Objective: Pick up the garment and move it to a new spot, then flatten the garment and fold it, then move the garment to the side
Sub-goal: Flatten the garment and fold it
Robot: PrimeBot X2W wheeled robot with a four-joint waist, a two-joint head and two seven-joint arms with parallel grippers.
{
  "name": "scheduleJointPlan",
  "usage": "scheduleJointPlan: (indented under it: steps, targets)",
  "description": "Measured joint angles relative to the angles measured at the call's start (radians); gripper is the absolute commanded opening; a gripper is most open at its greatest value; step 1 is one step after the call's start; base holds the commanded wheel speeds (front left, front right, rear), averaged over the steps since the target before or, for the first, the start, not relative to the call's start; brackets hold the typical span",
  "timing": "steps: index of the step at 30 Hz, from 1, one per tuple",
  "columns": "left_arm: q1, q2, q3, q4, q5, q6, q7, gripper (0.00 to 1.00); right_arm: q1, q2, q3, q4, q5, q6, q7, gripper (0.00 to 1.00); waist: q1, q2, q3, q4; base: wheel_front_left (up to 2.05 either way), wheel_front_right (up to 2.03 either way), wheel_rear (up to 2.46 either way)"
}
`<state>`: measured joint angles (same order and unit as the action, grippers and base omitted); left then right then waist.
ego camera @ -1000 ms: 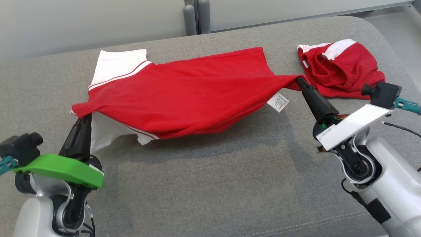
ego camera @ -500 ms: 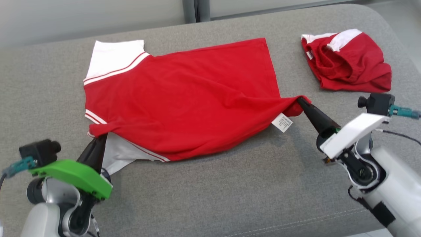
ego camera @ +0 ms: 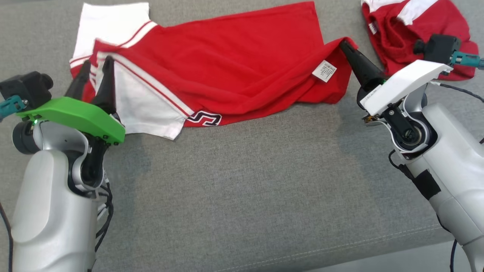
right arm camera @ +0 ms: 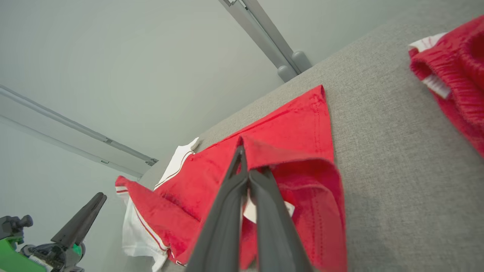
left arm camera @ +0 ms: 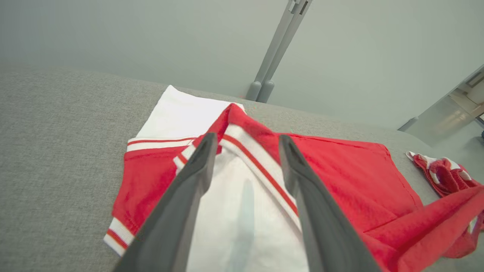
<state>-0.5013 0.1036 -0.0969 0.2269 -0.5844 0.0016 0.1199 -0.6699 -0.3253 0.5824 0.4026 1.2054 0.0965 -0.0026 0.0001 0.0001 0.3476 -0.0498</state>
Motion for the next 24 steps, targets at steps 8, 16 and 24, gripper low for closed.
scheduleJointPlan:
  steps: [8, 16, 24]
  targets:
    - [-0.027, -0.018, 0.004, 0.093, 0.006, -0.011, -0.091, 1.00, -0.003, 0.013, -0.001, 0.084, -0.003, 0.009, -0.035, 0.00, 0.0000, 0.0000, 0.054, 0.025, 0.00, 0.00, 0.00]
    - [0.021, -0.025, 0.033, 0.186, -0.028, -0.015, -0.121, 1.00, -0.005, 0.035, 0.008, 0.125, -0.003, 0.018, -0.058, 0.00, 0.0000, 0.0000, 0.059, 0.058, 0.00, 0.00, 0.00]
    - [0.035, -0.044, 0.048, 0.251, -0.074, -0.020, -0.135, 1.00, -0.031, 0.069, 0.037, 0.145, -0.002, 0.023, -0.067, 0.00, 0.0000, -0.0001, 0.066, 0.051, 0.00, 0.00, 0.00]
